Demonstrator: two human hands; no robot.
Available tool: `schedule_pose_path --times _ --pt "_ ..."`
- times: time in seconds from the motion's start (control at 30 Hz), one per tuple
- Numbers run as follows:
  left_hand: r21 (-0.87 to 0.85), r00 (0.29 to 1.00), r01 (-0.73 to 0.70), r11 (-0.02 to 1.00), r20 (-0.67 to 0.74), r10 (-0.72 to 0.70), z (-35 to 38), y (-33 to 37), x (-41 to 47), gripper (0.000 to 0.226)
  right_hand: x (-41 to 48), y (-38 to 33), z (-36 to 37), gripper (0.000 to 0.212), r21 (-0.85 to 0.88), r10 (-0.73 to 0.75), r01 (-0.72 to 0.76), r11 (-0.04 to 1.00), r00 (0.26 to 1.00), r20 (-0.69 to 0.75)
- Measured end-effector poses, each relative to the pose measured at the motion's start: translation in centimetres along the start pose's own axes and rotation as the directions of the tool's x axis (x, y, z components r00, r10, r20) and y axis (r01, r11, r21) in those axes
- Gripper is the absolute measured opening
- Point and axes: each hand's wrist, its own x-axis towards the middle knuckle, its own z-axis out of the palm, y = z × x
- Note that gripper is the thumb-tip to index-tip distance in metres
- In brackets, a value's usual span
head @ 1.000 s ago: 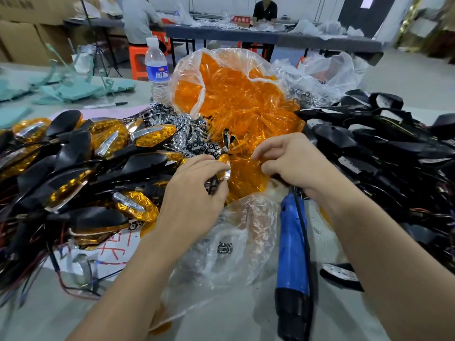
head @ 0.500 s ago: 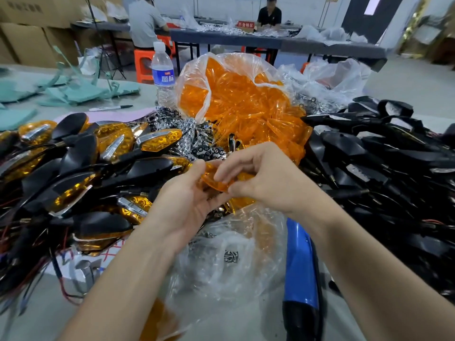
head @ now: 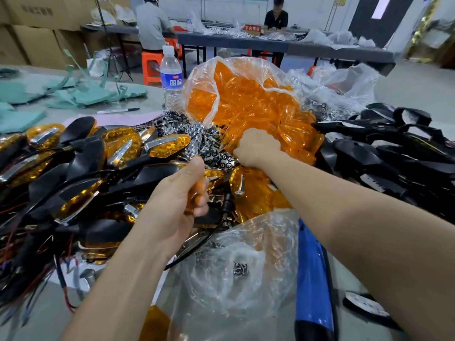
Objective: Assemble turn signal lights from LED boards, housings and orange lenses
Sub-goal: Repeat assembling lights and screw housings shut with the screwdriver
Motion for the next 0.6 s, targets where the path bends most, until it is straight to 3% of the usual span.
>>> schedule_pose_path --times 0.03,0.17,0.33,0.47,0.53,0.6 --pt "0.009 1.000 0.004 1.000 -0.019 -0.004 0.1 -0.1 0.0 0.045 0.0 -0.2 0.5 0.012 -0.008 0.028 -0.028 1.000 0.999 -0.022" --pt "-0.003 0.995 0.019 1.000 -0.094 -0.019 0.5 -0.2 0.0 0.040 0.3 -0.4 0.9 0.046 -0.051 0.034 -0.034 0.998 0.999 -0.009" --pt "-0.017 0.998 0.059 0.998 -0.018 -0.059 0.6 -0.2 -0.5 0.033 -0.3 0.1 0.4 0.014 -0.058 0.024 -0.024 0.998 1.000 -0.001" --pt "0.027 0.997 0.058 0.998 0.054 -0.059 1.1 -0.4 -1.0 0.019 -1.6 1.3 0.0 0.008 -0.123 -0.149 0.152 0.981 0.988 0.031" --pt "0.052 0.995 0.054 0.997 0.076 -0.058 1.3 -0.5 -1.0 0.018 -2.2 2.0 -0.1 0.022 -0.063 -0.219 0.223 0.973 0.974 0.058" --pt "0.068 0.995 0.057 0.996 0.078 -0.062 1.5 -0.7 -0.9 0.019 -2.6 2.6 -0.4 0.022 0.055 -0.219 0.216 0.975 0.975 0.048"
